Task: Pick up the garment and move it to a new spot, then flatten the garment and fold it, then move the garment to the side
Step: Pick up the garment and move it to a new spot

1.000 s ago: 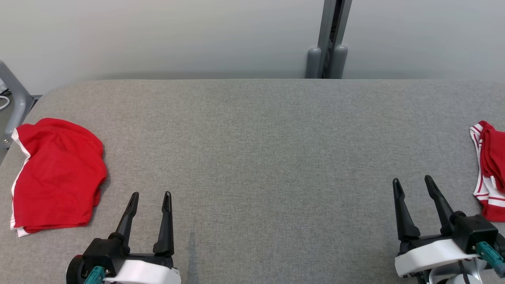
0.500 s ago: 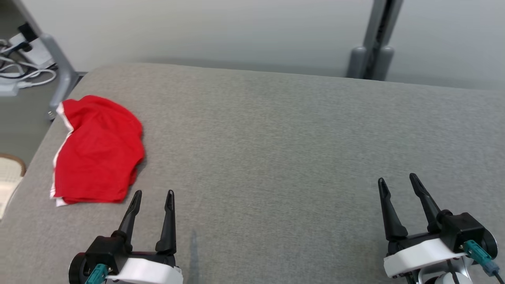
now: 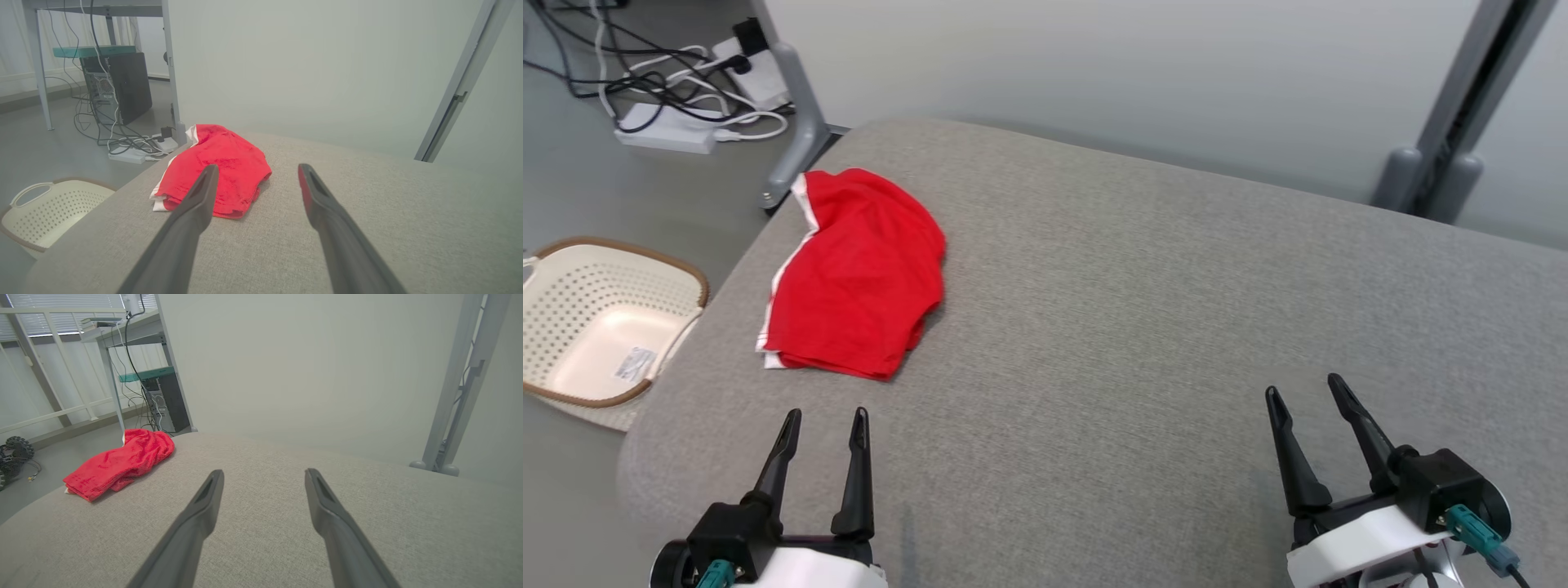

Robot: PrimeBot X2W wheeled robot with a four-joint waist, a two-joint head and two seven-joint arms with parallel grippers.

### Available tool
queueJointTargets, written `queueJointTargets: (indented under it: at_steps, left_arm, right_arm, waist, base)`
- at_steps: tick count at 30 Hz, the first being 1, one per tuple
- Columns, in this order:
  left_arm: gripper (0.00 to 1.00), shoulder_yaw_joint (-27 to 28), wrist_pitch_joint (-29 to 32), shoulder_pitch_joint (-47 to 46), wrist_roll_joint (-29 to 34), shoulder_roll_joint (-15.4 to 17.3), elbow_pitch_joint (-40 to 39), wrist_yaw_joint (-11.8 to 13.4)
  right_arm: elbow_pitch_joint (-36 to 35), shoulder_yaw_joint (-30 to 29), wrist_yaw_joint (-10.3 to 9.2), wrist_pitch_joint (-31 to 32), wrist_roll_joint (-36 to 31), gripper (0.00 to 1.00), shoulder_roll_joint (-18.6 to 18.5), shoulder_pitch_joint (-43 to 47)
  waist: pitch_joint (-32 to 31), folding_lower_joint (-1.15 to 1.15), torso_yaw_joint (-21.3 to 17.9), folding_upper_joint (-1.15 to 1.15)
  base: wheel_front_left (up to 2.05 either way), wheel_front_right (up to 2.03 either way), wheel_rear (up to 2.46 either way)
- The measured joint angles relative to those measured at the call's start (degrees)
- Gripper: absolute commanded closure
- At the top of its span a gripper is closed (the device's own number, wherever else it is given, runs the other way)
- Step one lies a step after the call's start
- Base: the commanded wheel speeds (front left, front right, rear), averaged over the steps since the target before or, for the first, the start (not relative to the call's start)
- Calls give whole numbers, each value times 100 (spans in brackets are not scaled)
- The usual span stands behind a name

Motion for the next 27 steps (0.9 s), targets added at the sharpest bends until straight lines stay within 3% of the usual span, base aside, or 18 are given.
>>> queueJointTargets:
  at_steps: [10, 27]
  left_arm:
    - [0, 5, 1, 176, -75, -1, -32, 15]
    - [0, 62, 1, 231, -125, -2, -141, 109]
  right_arm:
    - [133, 221, 0, 0, 97, 0, -4, 83]
    - [247, 311, 0, 0, 149, 0, -27, -19]
  waist:
    - [-222, 0, 530, 0]
    - [-246, 0, 553, 0]
  base:
    - [0, 0, 0]
    - [0, 0, 0]
